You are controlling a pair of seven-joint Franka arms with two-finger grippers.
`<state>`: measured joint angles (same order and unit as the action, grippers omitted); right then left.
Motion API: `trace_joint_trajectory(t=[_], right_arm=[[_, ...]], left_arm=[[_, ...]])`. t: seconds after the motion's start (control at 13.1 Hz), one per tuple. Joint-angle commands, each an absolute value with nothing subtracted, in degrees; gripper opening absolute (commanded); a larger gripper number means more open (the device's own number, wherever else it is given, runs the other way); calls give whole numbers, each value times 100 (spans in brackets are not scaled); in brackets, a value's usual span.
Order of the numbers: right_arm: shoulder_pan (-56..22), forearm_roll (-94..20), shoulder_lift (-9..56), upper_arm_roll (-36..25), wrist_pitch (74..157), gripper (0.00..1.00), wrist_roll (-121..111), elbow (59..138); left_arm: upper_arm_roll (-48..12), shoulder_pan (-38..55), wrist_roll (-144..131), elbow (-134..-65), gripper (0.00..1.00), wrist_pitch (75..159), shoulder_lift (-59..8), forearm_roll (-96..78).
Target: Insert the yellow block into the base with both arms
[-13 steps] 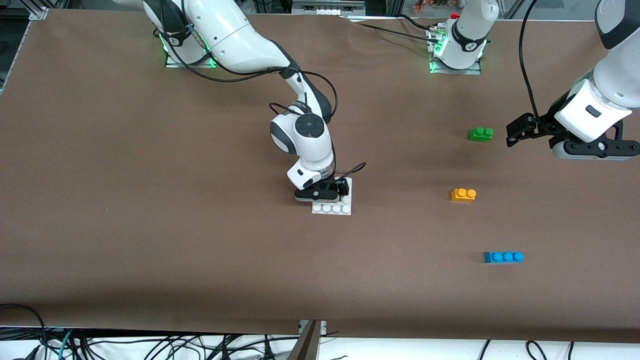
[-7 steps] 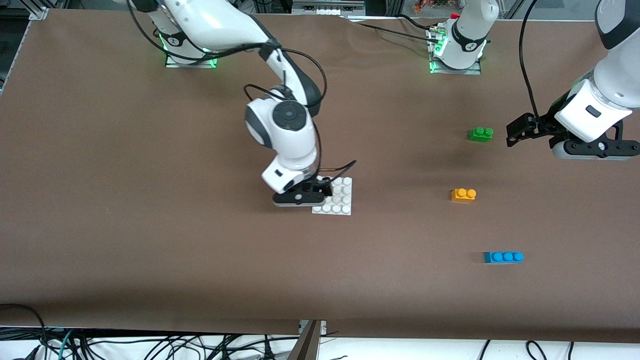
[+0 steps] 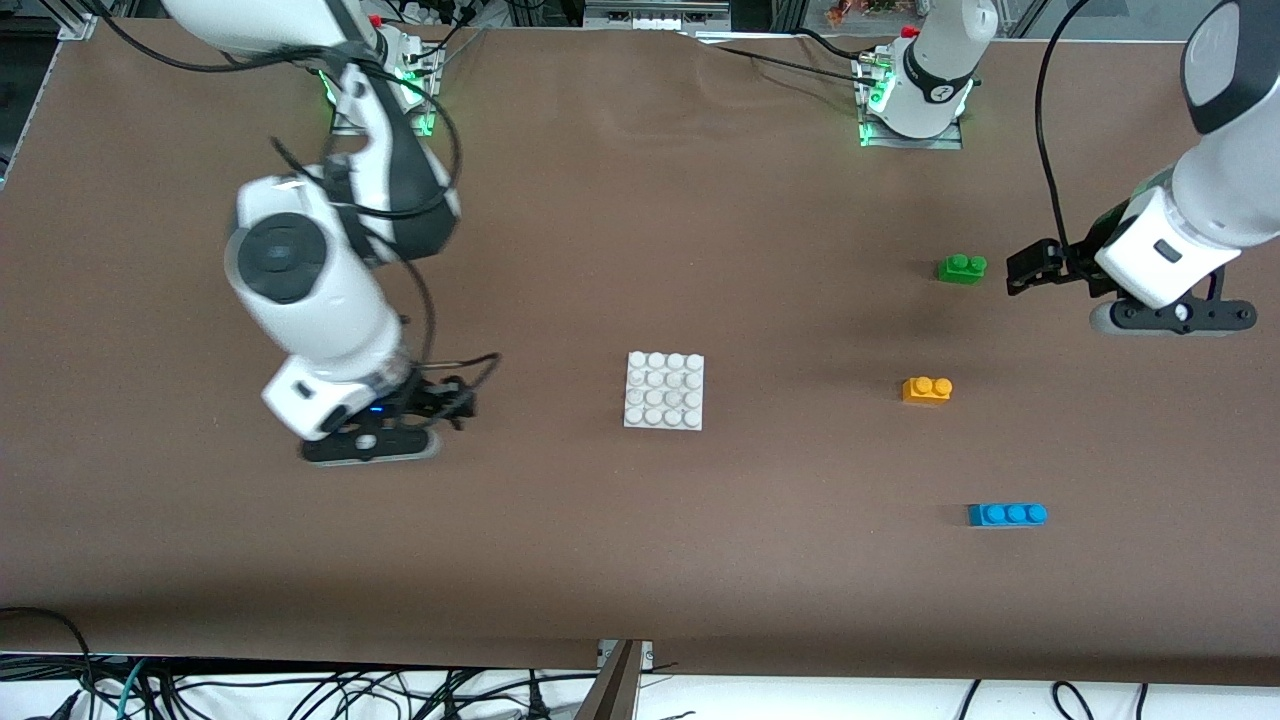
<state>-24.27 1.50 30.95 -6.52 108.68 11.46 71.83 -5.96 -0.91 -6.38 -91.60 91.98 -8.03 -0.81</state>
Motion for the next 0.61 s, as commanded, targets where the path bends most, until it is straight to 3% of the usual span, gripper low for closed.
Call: trace_joint_trajectory(t=[0.0,0.23,0.53], right_arm=[[-1971,26,2507,-650,10197,100,328,7348],[-1601,210,1926,-624,9364,100,133,7444],[-977,422,1337,-615,9167,100,-70,7462]], left_arm=[[-641,-123,-510,-9088,100,9665,-1299,9],[-650,-114,-510,-9219,100,10220,-1731,26],[-650,-132,-510,-10438,100,11474,-1635,53]])
